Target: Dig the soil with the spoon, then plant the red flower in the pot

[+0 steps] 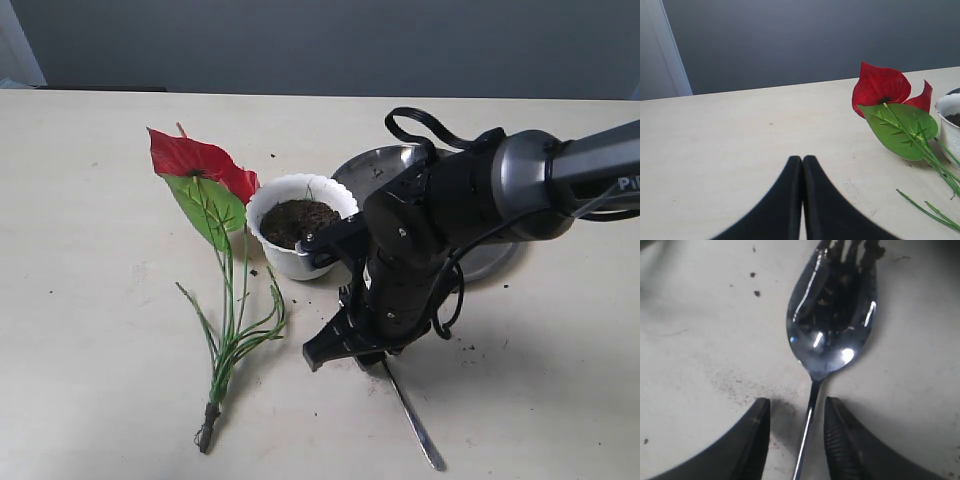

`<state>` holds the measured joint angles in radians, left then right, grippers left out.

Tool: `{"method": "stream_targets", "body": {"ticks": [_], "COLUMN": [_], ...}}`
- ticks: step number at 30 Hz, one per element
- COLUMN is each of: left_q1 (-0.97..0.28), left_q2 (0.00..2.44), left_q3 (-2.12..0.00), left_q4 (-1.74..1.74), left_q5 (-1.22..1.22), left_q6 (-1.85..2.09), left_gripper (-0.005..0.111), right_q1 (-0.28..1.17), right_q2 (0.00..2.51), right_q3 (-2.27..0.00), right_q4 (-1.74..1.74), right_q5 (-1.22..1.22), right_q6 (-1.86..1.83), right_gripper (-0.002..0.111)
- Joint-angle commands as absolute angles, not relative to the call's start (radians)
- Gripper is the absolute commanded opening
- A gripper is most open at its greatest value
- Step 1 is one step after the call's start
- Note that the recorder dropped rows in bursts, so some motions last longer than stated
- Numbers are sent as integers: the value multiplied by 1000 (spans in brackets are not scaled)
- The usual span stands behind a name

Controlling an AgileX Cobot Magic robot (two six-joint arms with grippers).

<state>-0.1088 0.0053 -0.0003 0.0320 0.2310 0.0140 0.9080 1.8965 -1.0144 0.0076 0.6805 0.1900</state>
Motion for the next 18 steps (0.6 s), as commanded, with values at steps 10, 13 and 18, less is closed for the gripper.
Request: {"method": "stream_targets", "body": {"ticks": [10, 13, 18], "left_q1": [-112, -112, -112], "left_q2": [0, 0, 0], "left_q3": [0, 0, 0], "left_q4": [38, 38, 38], "left_q5": [232, 232, 232], "left_q6": [10, 10, 10], "left_gripper": [0, 0, 0], "right_q1": [909, 909, 909], "right_q2": [1896, 1896, 1879], "right_q3": [-1012, -1012, -1012], "right_q4": [6, 10, 6], "right_q5": [662, 663, 699], "right_q6": [188, 188, 188], "right_gripper": [36, 36, 36]}}
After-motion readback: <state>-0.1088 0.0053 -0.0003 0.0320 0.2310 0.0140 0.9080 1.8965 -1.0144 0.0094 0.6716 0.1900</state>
